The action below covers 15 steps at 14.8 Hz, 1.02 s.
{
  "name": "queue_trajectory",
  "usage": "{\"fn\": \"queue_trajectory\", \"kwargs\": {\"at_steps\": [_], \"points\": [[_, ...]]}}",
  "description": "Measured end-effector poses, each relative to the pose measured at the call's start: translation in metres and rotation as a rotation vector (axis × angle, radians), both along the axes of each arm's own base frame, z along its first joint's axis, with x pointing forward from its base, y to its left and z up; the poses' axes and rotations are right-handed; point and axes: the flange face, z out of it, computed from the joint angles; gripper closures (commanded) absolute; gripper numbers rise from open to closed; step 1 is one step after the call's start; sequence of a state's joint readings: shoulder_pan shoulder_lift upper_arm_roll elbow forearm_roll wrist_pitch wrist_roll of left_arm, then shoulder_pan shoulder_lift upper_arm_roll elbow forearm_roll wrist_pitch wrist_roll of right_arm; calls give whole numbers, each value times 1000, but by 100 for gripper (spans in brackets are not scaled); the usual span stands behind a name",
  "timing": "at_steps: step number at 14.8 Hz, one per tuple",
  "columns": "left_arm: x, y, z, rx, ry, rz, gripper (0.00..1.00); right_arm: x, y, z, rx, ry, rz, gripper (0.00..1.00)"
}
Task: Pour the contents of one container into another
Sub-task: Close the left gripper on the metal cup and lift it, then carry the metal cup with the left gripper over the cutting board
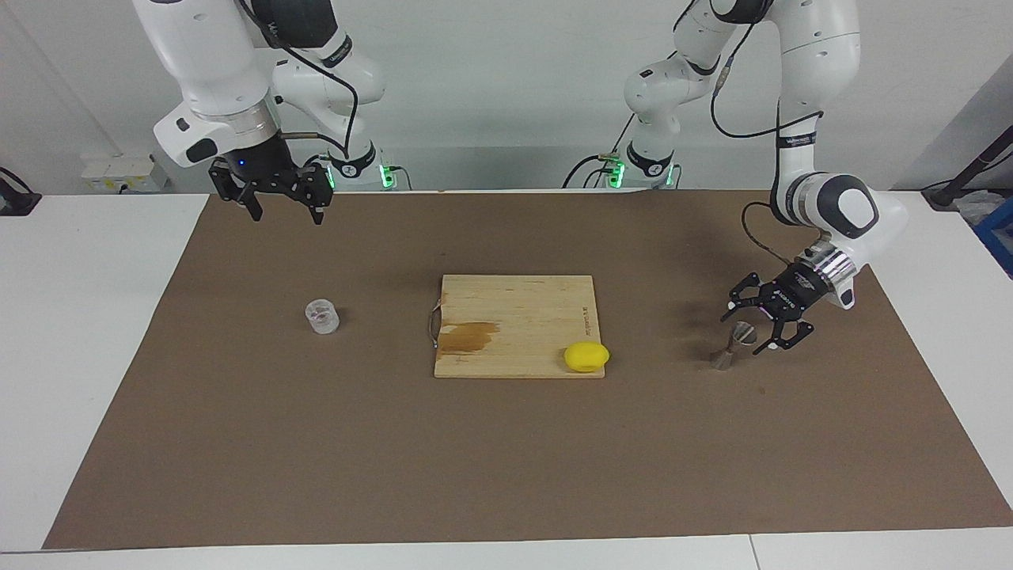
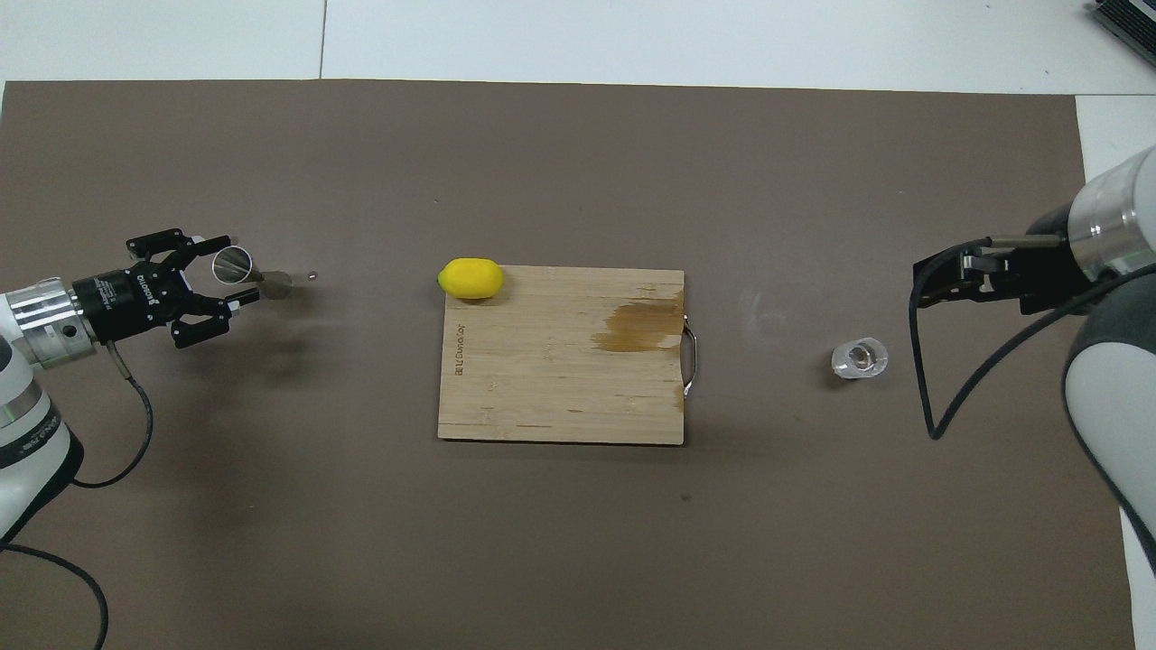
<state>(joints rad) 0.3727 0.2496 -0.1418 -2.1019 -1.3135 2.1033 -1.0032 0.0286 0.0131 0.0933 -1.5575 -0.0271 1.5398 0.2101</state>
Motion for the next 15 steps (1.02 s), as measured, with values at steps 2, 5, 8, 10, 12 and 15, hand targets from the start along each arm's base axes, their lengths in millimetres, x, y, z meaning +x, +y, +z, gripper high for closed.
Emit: {"fn": "queue_trajectory", "kwargs": {"at_steps": [2,5,8,10,12,15], "points": [[0,1,0,0,0,2,100,0,0,0,0,0,0,3],[0,1,0,0,0,2,100,0,0,0,0,0,0,3],[2,-4,3,-12,-6,-16,100,0,0,0,0,0,0,3],[12,-21,17,-28,-35,-61,100,0,0,0,0,0,0,3],[25,-58,36,-64,-70,-134,100,0,0,0,0,0,0,3],[30,-128,49,-107,-87,-251,100,0,0,0,0,0,0,2]]}}
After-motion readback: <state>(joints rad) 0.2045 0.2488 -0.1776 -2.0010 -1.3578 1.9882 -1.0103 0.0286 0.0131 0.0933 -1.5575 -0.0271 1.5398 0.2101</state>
